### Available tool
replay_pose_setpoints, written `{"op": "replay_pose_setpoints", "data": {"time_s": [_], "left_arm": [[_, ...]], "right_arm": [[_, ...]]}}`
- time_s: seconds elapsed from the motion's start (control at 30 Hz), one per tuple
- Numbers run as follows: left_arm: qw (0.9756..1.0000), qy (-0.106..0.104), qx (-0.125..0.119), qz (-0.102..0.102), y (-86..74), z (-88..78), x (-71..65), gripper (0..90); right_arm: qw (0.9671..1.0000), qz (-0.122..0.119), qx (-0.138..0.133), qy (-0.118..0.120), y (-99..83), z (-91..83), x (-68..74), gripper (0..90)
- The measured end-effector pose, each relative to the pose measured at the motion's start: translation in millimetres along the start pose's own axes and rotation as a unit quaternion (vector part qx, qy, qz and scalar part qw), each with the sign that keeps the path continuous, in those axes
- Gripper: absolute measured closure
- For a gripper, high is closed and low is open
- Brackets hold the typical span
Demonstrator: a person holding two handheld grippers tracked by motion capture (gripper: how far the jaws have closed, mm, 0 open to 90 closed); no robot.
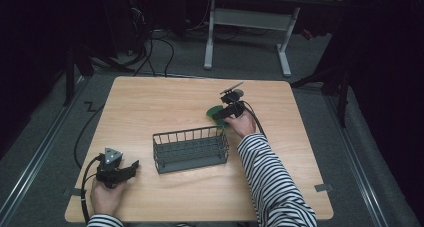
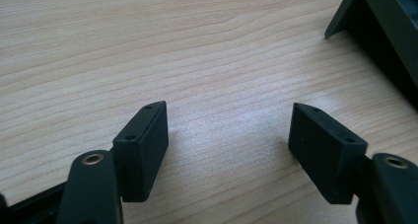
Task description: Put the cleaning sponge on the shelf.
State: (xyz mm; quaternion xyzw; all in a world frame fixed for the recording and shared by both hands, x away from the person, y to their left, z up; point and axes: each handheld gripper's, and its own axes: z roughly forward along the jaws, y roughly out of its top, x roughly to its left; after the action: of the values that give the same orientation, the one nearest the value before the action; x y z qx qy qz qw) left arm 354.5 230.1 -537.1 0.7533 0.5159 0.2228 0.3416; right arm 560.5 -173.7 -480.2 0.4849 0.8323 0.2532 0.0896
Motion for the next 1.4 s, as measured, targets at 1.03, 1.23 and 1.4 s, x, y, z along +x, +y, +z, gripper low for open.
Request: {"op": "replay_pose_setpoints", "data": {"time_s": [1.03,1.23,1.4], "left_arm": [[1.0,-0.002,-0.004,-0.005,0.0,0.2,0.9,32.5],[1.0,-0.002,-0.002,-0.004,0.1,0.0,1.0,32.2],[1.0,-0.002,-0.002,-0.004,0.0,0.1,0.7,32.2]], "right_arm": [[0.9992,-0.007,0.026,-0.028,-7.9,-8.1,-6.7,29.8],[0.9999,-0.004,0.006,-0.012,-12.9,-25.1,-8.7,29.8],[0.9999,-0.004,-0.005,-0.013,-16.6,-37.1,-10.0,29.8]]}}
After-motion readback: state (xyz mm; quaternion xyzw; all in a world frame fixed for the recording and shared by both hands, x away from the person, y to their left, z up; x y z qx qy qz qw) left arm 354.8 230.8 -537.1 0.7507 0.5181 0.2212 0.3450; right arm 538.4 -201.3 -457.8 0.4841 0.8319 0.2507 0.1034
